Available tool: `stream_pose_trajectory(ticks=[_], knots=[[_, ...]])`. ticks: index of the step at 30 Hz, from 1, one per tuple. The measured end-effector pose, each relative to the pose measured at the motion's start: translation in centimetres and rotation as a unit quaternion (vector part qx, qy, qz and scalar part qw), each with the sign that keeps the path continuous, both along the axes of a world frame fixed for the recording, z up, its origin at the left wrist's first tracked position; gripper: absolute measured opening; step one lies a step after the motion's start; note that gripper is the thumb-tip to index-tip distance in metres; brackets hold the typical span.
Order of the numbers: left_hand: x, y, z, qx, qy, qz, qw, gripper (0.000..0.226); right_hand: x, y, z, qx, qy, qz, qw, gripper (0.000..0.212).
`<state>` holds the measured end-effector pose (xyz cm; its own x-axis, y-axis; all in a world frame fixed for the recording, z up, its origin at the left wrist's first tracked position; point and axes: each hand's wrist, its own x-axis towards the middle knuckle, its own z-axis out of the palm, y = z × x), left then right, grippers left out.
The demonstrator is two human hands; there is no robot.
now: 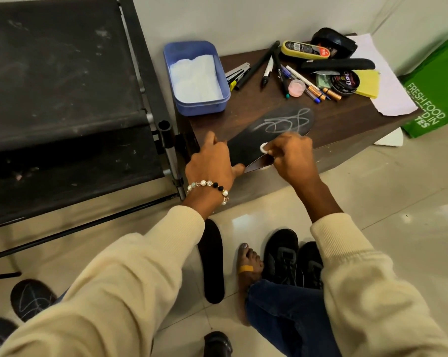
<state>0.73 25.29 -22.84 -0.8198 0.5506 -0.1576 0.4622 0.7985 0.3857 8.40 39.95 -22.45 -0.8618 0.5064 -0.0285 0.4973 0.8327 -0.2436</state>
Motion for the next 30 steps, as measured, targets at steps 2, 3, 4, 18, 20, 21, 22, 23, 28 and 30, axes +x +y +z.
stream_pose_trajectory(ticks=[2, 3, 4, 18, 20, 21, 22, 23, 28, 30], knots=[[0.1, 0.0, 0.1, -0.002, 0.000, -0.003, 1.000, 0.051, 0.0, 0.6, -0.4, 0.013, 0.013, -0.039, 0.999, 0.027], [0.1, 0.1, 0.1, -0.003, 0.002, -0.003, 1.000, 0.051, -0.1, 0.4, -0.5, 0.024, 0.002, -0.041, 0.999, 0.027], [0.1, 0.1, 0.1, -0.004, 0.003, -0.004, 1.000, 0.052, -0.2, 0.1, -0.6, 0.031, -0.010, -0.034, 0.999, 0.027], [-0.4, 0.3, 0.3, 0.005, 0.003, -0.030, 1.000, 0.060, -2.1, 0.8, -0.6, 0.044, -0.014, -0.005, 0.999, 0.033], [-0.5, 0.3, 0.3, 0.010, -0.004, -0.028, 1.000, 0.061, -2.4, -0.2, -0.5, 0.042, -0.017, 0.015, 0.999, 0.034], [-0.5, 0.3, 0.3, 0.012, -0.006, -0.028, 1.000, 0.061, -2.5, -0.9, -0.4, 0.035, -0.014, 0.038, 0.999, 0.035], [-0.6, 0.3, 0.3, 0.013, -0.006, -0.028, 0.999, 0.060, -2.7, -1.5, -0.4, 0.034, -0.010, 0.066, 0.997, 0.035], [-0.7, 0.3, 0.3, 0.015, -0.005, -0.028, 0.999, 0.059, -2.8, -2.0, -0.5, 0.037, -0.005, 0.089, 0.995, 0.036], [-1.0, 0.2, 0.3, 0.013, -0.010, -0.028, 0.999, 0.058, -3.3, -0.9, -1.4, 0.036, 0.040, 0.037, 0.998, 0.036], [-1.0, 0.2, 0.3, 0.011, -0.012, -0.030, 0.999, 0.060, -3.7, -0.4, -1.3, 0.039, 0.038, -0.007, 0.999, 0.036]])
